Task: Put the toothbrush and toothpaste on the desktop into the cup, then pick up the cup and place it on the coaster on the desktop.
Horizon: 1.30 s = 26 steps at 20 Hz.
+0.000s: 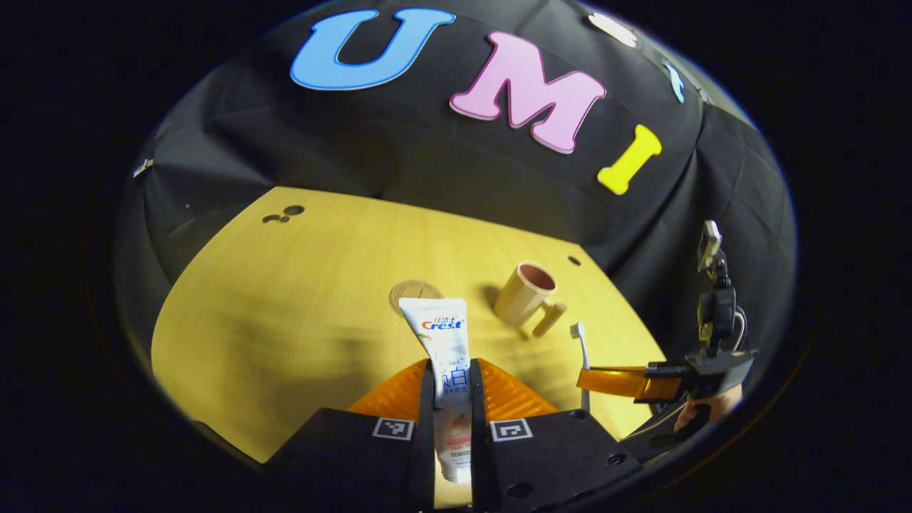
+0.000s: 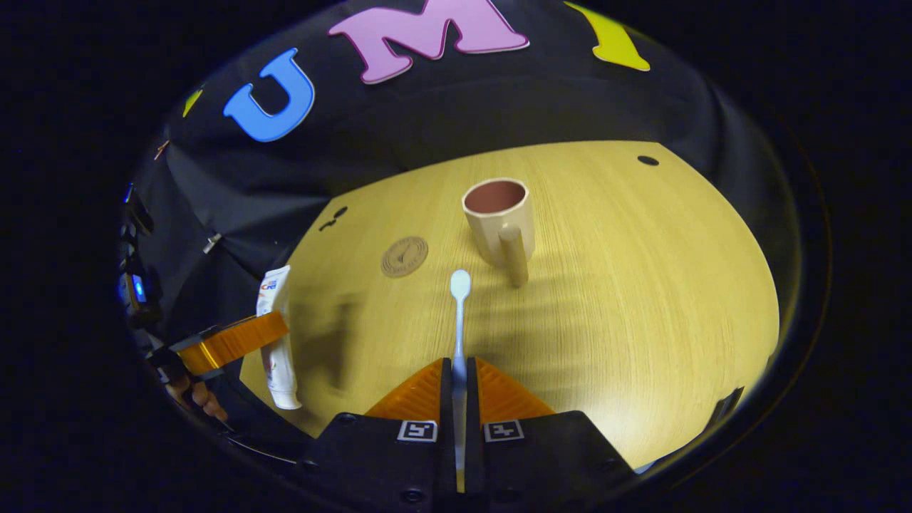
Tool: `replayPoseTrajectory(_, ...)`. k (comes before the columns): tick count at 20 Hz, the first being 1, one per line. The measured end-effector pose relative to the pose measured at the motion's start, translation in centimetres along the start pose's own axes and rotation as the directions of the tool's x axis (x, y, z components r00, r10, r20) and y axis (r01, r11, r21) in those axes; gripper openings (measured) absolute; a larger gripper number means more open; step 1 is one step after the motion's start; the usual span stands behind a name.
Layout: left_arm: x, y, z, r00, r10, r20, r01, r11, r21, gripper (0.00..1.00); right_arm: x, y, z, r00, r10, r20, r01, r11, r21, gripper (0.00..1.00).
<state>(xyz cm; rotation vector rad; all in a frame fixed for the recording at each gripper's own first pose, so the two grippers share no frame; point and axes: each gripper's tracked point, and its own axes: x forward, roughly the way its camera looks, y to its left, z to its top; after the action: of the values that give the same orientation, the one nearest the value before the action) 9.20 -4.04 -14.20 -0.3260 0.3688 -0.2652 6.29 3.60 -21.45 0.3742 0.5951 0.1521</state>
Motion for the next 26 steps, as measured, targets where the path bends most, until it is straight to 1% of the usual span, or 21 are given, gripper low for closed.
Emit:
replayPoseTrajectory(2,1.6,-2.0,2.4,0.997,-0.044,0.06,0.045,0.999,-0.014,0.25,-0.8,-0.3,2.1,0.998,0.031,0.063,-0.031,1.0,0.002,0.09)
replayPoseTrajectory(5,4.3,-4.8,5.0,0.985,-0.111,0.134,0.115,0.993,-0.023,0.25,-0.8,-1.4,4.7,0.987,0.065,0.146,-0.063,0.998,-0.016,0.09)
replayPoseTrajectory(9,7.6,-7.5,7.7,0.956,-0.17,0.239,0.183,0.983,-0.032,0.25,-0.3,-3.0,7.9,0.961,0.089,0.263,-0.089,0.996,-0.01,0.09)
replayPoseTrajectory(12,9.4,-8.9,9.0,0.929,-0.204,0.308,0.225,0.974,-0.034,0.25,0.7,-4.1,9.7,0.937,0.098,0.336,-0.093,0.995,-0.032,0.09)
replayPoseTrajectory(13,10.0,-9.2,9.5,0.92,-0.212,0.33,0.233,0.972,-0.023,0.25,0.5,-4.2,9.8,0.929,0.103,0.355,-0.095,0.995,-0.04,0.09)
replayPoseTrajectory(14,10.7,-9.6,10.0,0.907,-0.223,0.357,0.24,0.971,-0.004,0.2,0.5,-4.3,10.1,0.921,0.111,0.373,-0.101,0.994,-0.047,0.09)
replayPoseTrajectory(15,11.0,-10.0,10.7,0.897,-0.231,0.378,0.246,0.969,0.009,0.25,0.6,-4.4,10.5,0.915,0.116,0.387,-0.105,0.993,-0.05,0.09)
replayPoseTrajectory(18,11.9,-11.5,13.0,0.85,-0.267,0.454,0.274,0.96,0.052,0.24,1.1,-5.0,11.1,0.901,0.124,0.415,-0.11,0.992,-0.059,0.09)
replayPoseTrajectory(21,13.4,-12.6,14.9,0.814,-0.285,0.506,0.276,0.956,0.095,0.24,1.1,-5.7,11.4,0.888,0.127,0.442,-0.123,0.992,-0.037,0.09)
replayPoseTrajectory(23,14.5,-13.2,15.2,0.796,-0.294,0.529,0.281,0.954,0.106,0.24,1.9,-6.4,11.7,0.883,0.119,0.454,-0.118,0.993,-0.03,0.09)
replayPoseTrajectory(26,17.0,-13.8,15.5,0.789,-0.29,0.542,0.272,0.955,0.115,0.24,2.5,-7.5,12.1,0.88,0.112,0.461,-0.11,0.993,-0.031,0.09)
